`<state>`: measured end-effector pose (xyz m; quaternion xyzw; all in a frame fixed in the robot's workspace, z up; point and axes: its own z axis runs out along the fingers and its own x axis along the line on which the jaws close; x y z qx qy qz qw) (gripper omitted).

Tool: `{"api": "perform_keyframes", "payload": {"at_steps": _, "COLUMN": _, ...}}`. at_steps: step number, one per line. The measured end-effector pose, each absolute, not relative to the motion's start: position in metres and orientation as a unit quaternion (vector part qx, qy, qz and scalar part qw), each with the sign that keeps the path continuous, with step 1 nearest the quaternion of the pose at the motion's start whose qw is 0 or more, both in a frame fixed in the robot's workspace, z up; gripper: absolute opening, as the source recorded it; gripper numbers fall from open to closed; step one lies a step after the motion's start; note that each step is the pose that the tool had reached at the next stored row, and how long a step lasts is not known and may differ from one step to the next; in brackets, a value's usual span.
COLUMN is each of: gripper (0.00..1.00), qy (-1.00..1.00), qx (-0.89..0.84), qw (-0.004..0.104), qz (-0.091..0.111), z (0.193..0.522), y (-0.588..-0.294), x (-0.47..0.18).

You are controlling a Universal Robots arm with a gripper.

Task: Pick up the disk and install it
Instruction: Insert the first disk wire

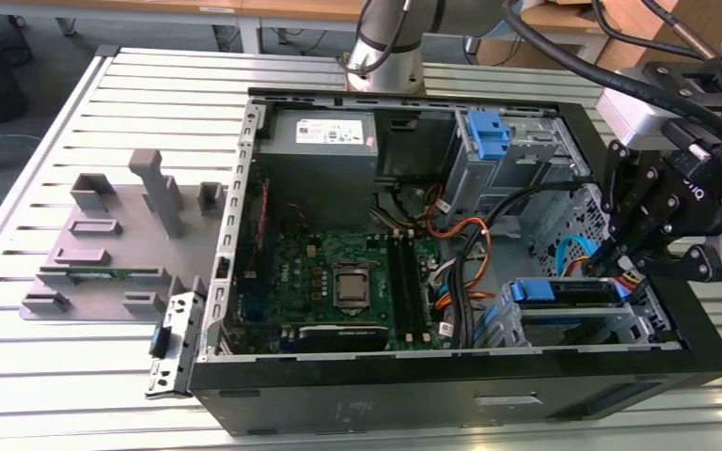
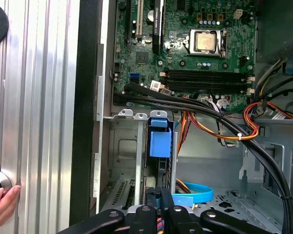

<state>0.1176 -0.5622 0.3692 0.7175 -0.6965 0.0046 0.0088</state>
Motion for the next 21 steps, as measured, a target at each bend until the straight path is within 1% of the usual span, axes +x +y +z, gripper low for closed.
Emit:
{"api": "perform_keyframes", "payload": {"at_steps": 7, "gripper": 0.16, "qy": -0.697, "qx": 0.717, "qw": 0.009, "qz": 0.005, "z": 0.369, "y": -0.562, "x": 0.118}}
{"api": "perform_keyframes", "payload": {"at_steps": 9, "gripper": 0.16, "qy": -0.696, "qx": 0.717, "qw": 0.011, "qz": 0.007, "z": 0.368, "y": -0.562, "x": 0.118}}
{"api": "perform_keyframes", "payload": {"at_steps": 11, "gripper": 0.16, "qy": -0.696, "qx": 0.717, "qw": 0.017, "qz": 0.012, "z": 0.367, "y": -0.562, "x": 0.118}}
{"api": "perform_keyframes", "payload": {"at_steps": 13, "gripper": 0.16, "qy": -0.696, "qx": 0.717, "qw": 0.019, "qz": 0.014, "z": 0.364, "y": -0.562, "x": 0.118}}
{"api": "perform_keyframes", "payload": {"at_steps": 21, "gripper": 0.16, "qy": -0.696, "qx": 0.717, "qw": 0.016, "qz": 0.017, "z": 0.355, "y": -0.559, "x": 0.118}}
